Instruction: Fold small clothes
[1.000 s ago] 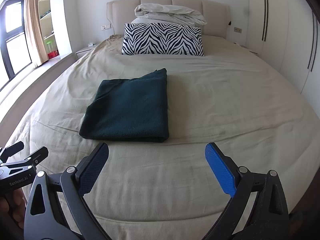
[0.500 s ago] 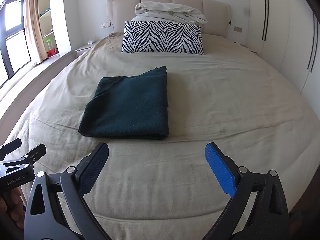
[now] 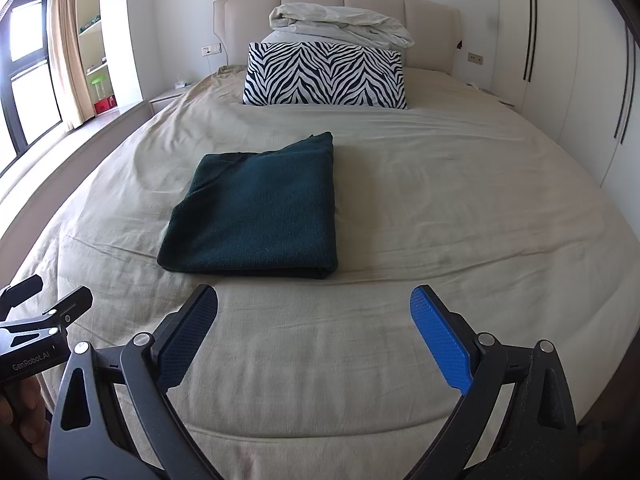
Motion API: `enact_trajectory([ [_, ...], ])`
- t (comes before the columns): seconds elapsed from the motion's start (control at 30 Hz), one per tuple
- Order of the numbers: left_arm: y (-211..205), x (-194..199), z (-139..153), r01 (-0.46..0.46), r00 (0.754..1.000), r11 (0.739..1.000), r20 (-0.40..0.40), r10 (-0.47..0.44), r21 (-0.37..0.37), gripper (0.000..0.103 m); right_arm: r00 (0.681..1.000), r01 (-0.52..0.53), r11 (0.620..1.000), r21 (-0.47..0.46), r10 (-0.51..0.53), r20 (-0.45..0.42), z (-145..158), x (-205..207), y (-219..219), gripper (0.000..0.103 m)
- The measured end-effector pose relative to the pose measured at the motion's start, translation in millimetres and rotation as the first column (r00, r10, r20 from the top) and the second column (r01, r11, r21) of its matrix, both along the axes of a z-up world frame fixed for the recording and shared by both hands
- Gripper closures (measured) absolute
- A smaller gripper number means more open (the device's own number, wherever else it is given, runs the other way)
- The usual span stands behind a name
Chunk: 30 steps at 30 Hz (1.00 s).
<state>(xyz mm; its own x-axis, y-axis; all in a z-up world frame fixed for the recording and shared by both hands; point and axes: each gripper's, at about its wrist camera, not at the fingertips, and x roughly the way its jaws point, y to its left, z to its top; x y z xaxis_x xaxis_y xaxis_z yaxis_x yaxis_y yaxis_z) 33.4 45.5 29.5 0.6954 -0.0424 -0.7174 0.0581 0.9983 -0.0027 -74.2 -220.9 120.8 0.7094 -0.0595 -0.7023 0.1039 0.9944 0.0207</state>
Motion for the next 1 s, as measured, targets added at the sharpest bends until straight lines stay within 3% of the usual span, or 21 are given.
enact_trajectory([
  [1.0,-3.6,-2.0,5.5,0.007,1.0,1.0,0.004,-0.007,0.002,0.0,1.0,0.011,1.0,-0.003,-0.011,0.008,1.8,-6.2,0.6,0.004],
])
